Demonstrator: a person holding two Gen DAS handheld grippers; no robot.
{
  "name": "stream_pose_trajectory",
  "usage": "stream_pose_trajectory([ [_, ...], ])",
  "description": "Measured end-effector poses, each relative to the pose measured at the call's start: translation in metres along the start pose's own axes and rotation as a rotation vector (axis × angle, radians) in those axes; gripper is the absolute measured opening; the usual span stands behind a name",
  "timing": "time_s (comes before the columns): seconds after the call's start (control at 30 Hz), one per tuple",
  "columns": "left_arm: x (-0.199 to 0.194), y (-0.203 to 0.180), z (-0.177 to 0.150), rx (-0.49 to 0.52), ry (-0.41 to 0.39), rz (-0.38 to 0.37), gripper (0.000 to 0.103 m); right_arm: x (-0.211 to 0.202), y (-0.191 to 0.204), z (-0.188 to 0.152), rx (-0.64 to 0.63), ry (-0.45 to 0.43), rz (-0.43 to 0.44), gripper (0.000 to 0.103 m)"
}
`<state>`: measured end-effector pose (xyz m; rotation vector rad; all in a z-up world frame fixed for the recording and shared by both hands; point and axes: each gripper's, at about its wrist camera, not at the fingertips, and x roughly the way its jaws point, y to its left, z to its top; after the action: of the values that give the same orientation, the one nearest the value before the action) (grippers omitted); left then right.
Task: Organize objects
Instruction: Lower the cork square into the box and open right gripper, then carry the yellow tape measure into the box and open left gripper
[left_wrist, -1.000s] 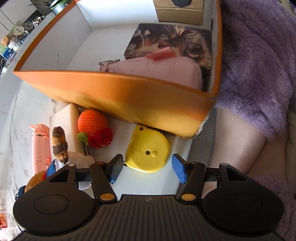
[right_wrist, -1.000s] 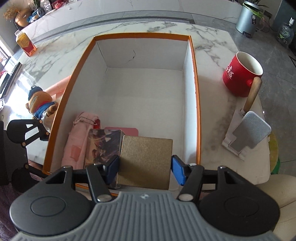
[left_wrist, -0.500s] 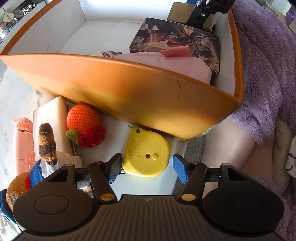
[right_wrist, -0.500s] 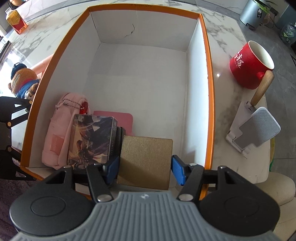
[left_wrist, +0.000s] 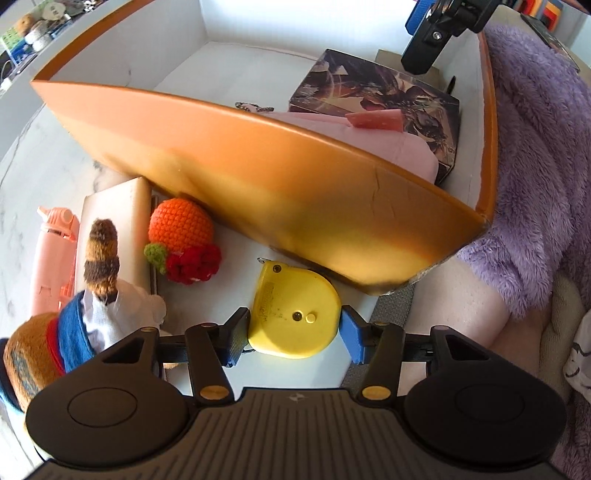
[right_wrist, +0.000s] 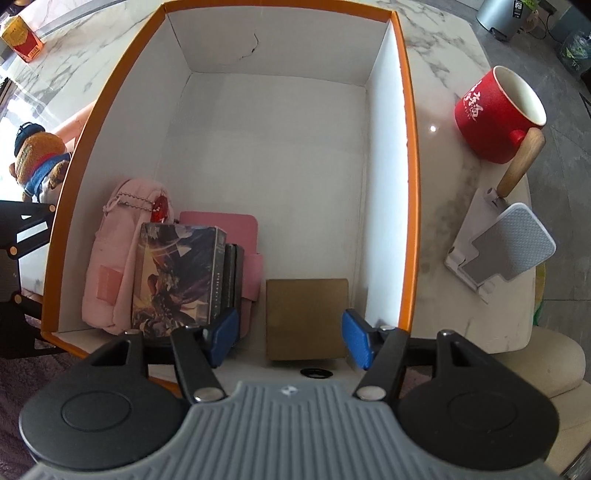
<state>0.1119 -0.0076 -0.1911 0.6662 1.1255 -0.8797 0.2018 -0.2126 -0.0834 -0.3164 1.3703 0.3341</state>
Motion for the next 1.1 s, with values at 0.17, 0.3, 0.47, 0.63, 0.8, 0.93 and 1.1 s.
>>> stream_pose_trajectory([
  [0.17,-0.018,-0.001,-0.012,-0.032,-0.031,0.037,0.061,0.002,0.0,0.007,-0.035,-0.022,0.05,0.031],
  [0.3,-0.043,0.002,-0.019,-0.086,-0.07,0.051,0.061,0.013,0.008,0.016,-0.12,-0.047,0.026,0.032],
  [0.47,-0.081,0.004,-0.025,-0.122,-0.134,0.073,0.061,0.032,0.003,0.023,-0.151,0.01,0.045,0.032],
  [0.63,-0.113,0.013,0.032,-0.091,-0.19,0.089,0.061,0.03,0.002,0.019,-0.167,0.017,0.068,0.023],
  [0.8,-0.123,0.001,0.098,-0.037,-0.238,0.066,0.061,0.023,-0.005,0.012,-0.156,-0.008,0.083,0.018],
  [0.93,-0.116,-0.007,0.14,0.012,-0.259,0.043,0.061,-0.017,-0.024,0.007,-0.084,-0.148,0.128,0.018],
  [1.1,-0.079,-0.02,0.19,0.068,-0.233,0.006,0.061,-0.057,-0.049,0.003,-0.024,-0.278,0.08,0.019],
])
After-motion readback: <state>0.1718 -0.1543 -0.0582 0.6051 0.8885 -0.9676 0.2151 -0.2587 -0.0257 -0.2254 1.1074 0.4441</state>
